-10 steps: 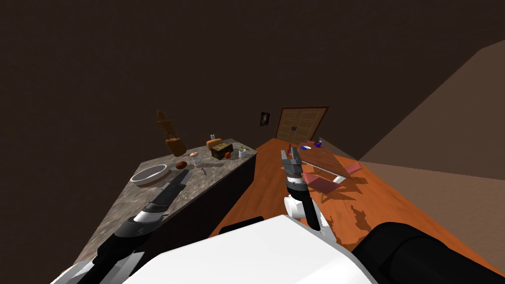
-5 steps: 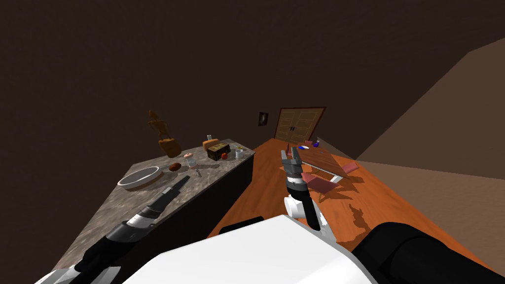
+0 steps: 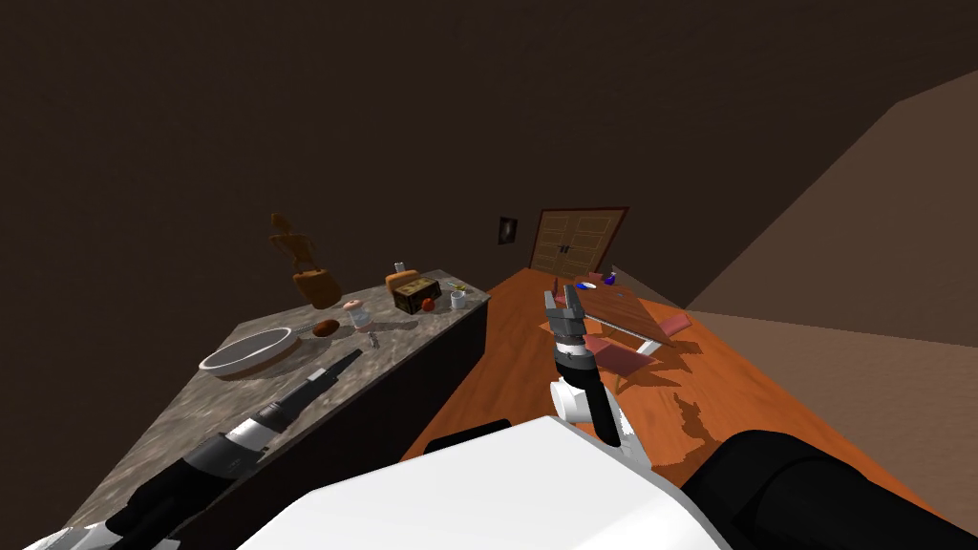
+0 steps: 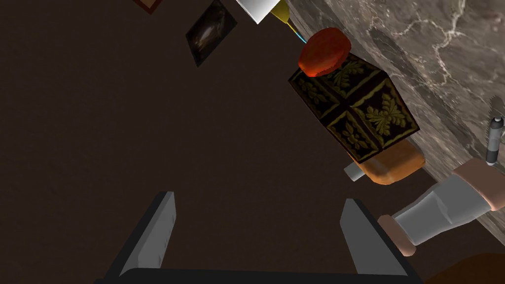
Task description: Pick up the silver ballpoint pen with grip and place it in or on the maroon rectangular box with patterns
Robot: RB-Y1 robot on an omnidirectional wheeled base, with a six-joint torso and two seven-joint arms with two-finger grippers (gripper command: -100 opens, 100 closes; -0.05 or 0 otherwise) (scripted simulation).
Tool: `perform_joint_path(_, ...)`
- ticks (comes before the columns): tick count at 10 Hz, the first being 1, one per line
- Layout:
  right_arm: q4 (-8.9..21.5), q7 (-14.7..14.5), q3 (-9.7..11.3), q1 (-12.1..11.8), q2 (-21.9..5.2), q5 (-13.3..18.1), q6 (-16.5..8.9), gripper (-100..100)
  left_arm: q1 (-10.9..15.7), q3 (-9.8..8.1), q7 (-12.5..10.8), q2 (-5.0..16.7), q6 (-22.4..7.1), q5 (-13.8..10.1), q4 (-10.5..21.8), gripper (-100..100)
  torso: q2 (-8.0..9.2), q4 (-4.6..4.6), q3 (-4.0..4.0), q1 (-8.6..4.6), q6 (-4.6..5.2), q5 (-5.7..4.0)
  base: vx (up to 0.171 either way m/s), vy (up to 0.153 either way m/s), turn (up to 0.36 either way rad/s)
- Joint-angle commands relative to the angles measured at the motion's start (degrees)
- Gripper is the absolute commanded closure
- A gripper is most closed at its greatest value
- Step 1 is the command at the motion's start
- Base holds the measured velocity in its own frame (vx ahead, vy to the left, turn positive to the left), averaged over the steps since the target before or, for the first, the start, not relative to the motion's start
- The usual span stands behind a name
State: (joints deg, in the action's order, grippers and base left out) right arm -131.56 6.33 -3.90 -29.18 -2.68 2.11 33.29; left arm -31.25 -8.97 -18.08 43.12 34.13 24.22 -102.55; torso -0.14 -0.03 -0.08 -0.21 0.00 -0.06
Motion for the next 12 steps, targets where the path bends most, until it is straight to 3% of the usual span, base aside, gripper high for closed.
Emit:
perform_joint_path(1, 0.00, 0.00, 0.00, 0.00, 0.00, 0.00, 0.00, 0, -0.09, -0.74, -1.93, 2.86, 0.46, 2.86, 2.86, -100, 0.00, 0.00, 0.00, 0.00, 0.00, 0.00, 0.050, -0.076, -0.028)
perform_joint_path(4, 0.00, 0.00, 0.00, -0.01, 0.00, 0.00, 0.00, 0, 0.41, -1.49, -5.70, 7.23, 0.86, 7.59, 8.53, -100, -0.13, -0.03, -0.07, -0.07, -0.02, -0.02, 0.080, -0.092, -0.026)
perform_joint_path(6, 0.00, 0.00, 0.00, 0.00, 0.00, 0.00, 0.00, 0, 0.41, -1.49, -5.70, 7.67, 0.86, 8.20, 9.85, -100, -0.10, -0.03, -0.06, -0.05, 0.00, -0.02, 0.034, -0.046, -0.002)
perform_joint_path(7, 0.00, 0.00, 0.00, 0.00, 0.00, 0.00, 0.00, 0, 0.73, -1.77, -7.74, 9.88, 1.11, 10.84, 12.14, -100, 0.04, 0.01, 0.02, 0.10, 0.00, 0.02, 0.041, -0.054, -0.029)
perform_joint_path(8, 0.00, 0.00, 0.00, 0.00, 0.00, 0.00, 0.00, 0, 0.73, -1.77, -7.74, 9.88, 1.11, 10.84, 13.02, -100, -0.01, 0.00, 0.00, 0.04, 0.00, 0.01, 0.052, -0.056, -0.013)
perform_joint_path(9, 0.00, 0.00, 0.00, 0.00, 0.00, 0.00, 0.00, 0, 1.09, -1.99, -9.86, 11.97, 1.39, 13.35, 15.60, -100, -0.02, -0.01, -0.01, 0.03, -0.01, 0.01, 0.082, -0.079, -0.023)
perform_joint_path(10, 0.00, 0.00, 0.00, 0.00, 0.00, 0.00, 0.00, 0, 1.09, -1.99, -9.86, 11.97, 1.39, 13.47, 16.20, -100, -0.13, -0.02, -0.07, -0.04, 0.01, -0.01, 0.069, -0.074, -0.009)
perform_joint_path(11, 0.00, 0.00, 0.00, 0.00, 0.00, 0.00, 0.00, 0, 1.51, -2.14, -12.02, 13.95, 1.69, 15.85, 19.40, -100, -0.11, -0.03, -0.07, -0.05, 0.00, -0.01, 0.086, -0.083, -0.027)
perform_joint_path(12, 0.00, 0.00, 0.00, -0.01, 0.00, 0.00, 0.00, 0, 1.51, -2.14, -12.07, 13.95, 1.69, 16.08, 19.40, -100, -0.16, -0.03, -0.09, -0.09, 0.00, -0.02, 0.080, -0.058, -0.005)
